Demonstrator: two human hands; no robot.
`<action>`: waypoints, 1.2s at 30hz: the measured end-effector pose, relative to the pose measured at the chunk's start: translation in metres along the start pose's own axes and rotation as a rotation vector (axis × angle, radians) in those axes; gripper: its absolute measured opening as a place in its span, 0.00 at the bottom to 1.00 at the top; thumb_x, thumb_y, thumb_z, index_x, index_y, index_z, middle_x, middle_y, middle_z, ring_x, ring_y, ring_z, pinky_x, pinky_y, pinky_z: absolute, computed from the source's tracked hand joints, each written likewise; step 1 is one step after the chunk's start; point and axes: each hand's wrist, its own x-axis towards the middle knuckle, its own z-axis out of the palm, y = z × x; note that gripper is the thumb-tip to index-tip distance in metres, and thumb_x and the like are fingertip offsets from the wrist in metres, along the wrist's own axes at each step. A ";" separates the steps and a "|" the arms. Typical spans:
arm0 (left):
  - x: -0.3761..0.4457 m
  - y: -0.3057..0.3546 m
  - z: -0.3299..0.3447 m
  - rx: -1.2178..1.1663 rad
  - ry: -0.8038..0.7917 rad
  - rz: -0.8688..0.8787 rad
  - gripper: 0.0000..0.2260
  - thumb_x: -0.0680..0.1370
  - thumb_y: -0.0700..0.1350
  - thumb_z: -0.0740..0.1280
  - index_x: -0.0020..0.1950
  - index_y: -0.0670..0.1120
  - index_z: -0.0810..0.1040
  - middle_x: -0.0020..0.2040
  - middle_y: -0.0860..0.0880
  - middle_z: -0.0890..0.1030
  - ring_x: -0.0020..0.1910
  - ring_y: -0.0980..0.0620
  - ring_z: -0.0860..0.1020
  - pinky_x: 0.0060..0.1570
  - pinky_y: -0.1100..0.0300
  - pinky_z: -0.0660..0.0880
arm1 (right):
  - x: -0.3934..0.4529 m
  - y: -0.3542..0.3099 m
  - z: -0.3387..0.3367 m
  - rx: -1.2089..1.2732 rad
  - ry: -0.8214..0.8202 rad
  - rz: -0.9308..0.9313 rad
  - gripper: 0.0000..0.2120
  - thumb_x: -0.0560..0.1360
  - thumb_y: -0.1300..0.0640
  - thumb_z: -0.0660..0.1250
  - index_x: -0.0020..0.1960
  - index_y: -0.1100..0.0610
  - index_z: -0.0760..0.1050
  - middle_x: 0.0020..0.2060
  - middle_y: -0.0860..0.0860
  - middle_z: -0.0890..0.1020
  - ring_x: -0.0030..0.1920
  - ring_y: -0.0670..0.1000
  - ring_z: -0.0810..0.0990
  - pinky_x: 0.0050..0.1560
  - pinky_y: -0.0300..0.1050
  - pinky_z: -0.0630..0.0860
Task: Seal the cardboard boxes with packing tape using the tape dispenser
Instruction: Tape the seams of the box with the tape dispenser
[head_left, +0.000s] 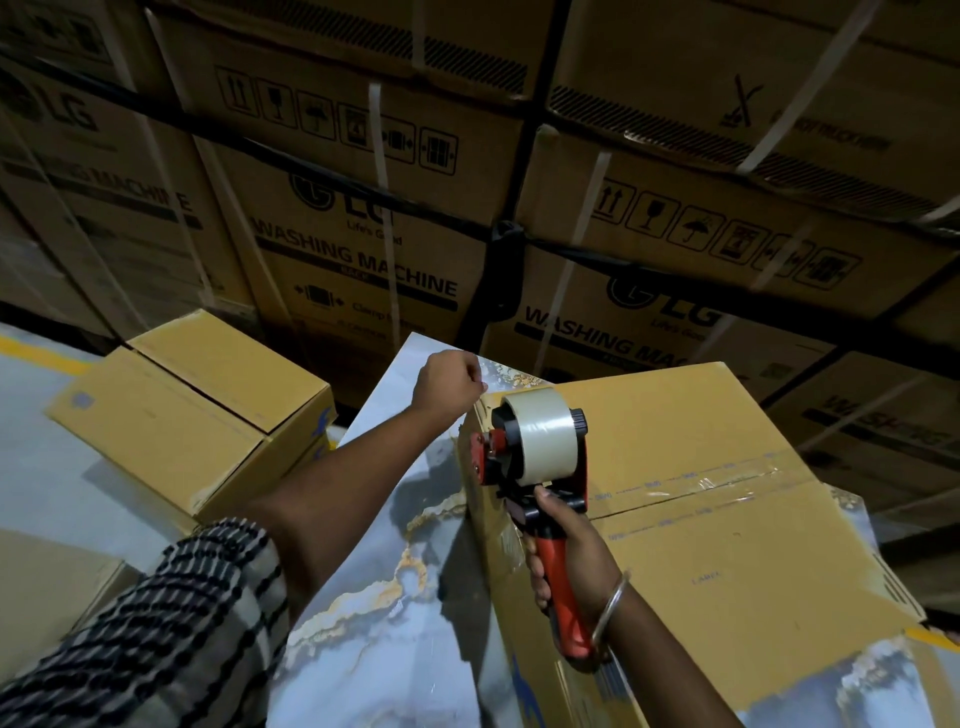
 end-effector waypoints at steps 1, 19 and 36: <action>0.000 0.002 0.000 -0.017 -0.033 0.005 0.06 0.73 0.45 0.77 0.41 0.45 0.83 0.38 0.50 0.82 0.41 0.51 0.80 0.41 0.62 0.70 | 0.000 0.000 0.000 0.003 0.002 0.007 0.29 0.64 0.30 0.69 0.31 0.58 0.72 0.26 0.55 0.69 0.22 0.53 0.65 0.27 0.42 0.63; -0.010 0.009 -0.014 0.281 -0.290 0.091 0.14 0.79 0.49 0.64 0.52 0.43 0.85 0.47 0.42 0.84 0.43 0.44 0.77 0.46 0.52 0.78 | -0.007 -0.013 0.006 -0.048 0.034 0.056 0.28 0.69 0.33 0.68 0.29 0.57 0.70 0.25 0.55 0.70 0.22 0.53 0.66 0.28 0.42 0.63; -0.029 0.003 0.005 0.189 -0.137 0.016 0.21 0.83 0.61 0.59 0.46 0.46 0.80 0.44 0.46 0.80 0.44 0.43 0.77 0.41 0.55 0.72 | -0.080 0.015 0.002 -0.060 0.109 0.117 0.21 0.75 0.42 0.66 0.32 0.56 0.74 0.26 0.55 0.67 0.23 0.53 0.63 0.27 0.43 0.59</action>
